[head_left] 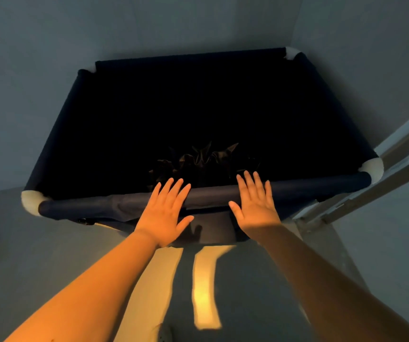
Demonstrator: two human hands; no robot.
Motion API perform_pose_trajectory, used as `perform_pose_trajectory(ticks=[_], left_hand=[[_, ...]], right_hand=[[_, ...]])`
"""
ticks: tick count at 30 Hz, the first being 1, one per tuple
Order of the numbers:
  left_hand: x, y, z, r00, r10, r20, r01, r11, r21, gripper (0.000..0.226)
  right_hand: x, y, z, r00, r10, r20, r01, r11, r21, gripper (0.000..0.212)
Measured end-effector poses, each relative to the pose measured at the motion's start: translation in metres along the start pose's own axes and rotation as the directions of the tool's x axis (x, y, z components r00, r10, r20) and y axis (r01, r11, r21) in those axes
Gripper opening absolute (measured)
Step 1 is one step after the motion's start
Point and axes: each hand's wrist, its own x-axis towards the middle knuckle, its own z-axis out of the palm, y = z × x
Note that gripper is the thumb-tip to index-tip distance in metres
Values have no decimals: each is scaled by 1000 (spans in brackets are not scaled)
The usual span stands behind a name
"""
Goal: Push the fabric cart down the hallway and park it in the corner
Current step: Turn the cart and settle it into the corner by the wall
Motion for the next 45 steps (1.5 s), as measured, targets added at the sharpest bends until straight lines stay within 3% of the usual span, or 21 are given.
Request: perform_pose_trajectory(ticks=[6, 10, 14, 21, 31, 45], left_hand=[[6, -70, 9, 998, 51, -44, -55, 995, -88, 75], [6, -81, 15, 988, 75, -132, -100, 975, -196, 75], [2, -84, 27, 976, 97, -197, -137, 970, -200, 71], [-3, -97, 33, 975, 59, -212, -95, 982, -162, 71], [-28, -84, 28, 968, -112, -226, 60, 972, -228, 71], [-85, -28, 28, 959, -238, -151, 216, 965, -145, 75]], right_hand=[[26, -71, 14, 993, 103, -54, -105, 993, -44, 69], [34, -78, 17, 986, 159, -43, -162, 983, -84, 71], [39, -78, 14, 983, 182, 6, -178, 969, -171, 70], [41, -103, 20, 972, 236, -13, -236, 962, -135, 73], [31, -107, 26, 994, 106, 3, -106, 992, -63, 69], [-3, -76, 20, 993, -121, -16, 121, 993, -1, 60]])
